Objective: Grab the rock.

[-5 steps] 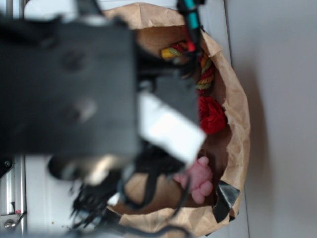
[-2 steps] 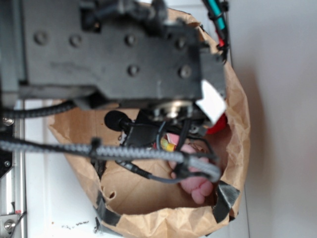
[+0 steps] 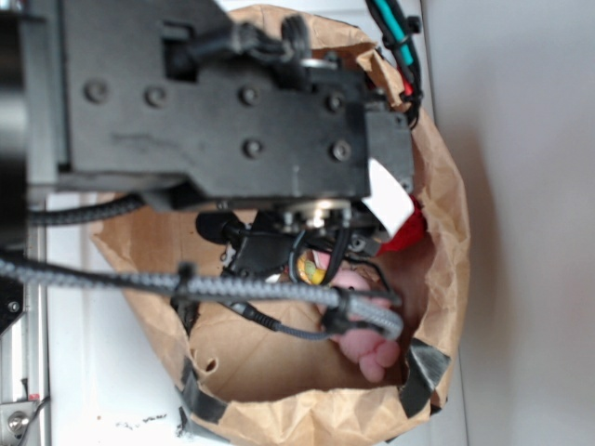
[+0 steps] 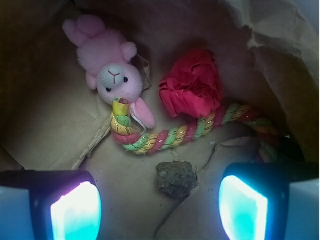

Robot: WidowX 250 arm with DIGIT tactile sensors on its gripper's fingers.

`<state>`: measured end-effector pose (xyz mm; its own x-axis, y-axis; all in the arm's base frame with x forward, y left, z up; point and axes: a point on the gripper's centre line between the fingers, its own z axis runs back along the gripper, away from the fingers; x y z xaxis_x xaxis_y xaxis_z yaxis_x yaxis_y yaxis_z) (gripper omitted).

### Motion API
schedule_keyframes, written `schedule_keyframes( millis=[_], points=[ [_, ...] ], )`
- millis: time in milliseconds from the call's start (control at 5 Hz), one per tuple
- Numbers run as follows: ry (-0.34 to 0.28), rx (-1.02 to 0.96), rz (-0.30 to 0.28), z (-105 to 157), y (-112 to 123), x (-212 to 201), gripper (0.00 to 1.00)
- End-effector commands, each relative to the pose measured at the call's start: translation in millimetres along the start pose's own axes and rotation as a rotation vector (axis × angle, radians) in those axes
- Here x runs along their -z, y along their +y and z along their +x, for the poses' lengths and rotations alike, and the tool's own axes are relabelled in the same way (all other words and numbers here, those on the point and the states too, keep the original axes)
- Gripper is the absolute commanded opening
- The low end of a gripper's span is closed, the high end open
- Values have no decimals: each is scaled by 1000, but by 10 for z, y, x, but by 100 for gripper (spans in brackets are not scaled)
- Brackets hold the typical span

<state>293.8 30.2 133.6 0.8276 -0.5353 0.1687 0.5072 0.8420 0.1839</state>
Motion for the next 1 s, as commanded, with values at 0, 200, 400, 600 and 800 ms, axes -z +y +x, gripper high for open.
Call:
schedule_keyframes(
  millis=[0,200,400,600,800],
  points=[
    [-24,-6,27,47,23,-115,100],
    [22,8,92,-8,99,290,100],
    [30,21,89,-85,209,433,100],
    [37,28,79,-164,296,464,100],
    [41,40,77,-242,339,463,100]
  ],
)
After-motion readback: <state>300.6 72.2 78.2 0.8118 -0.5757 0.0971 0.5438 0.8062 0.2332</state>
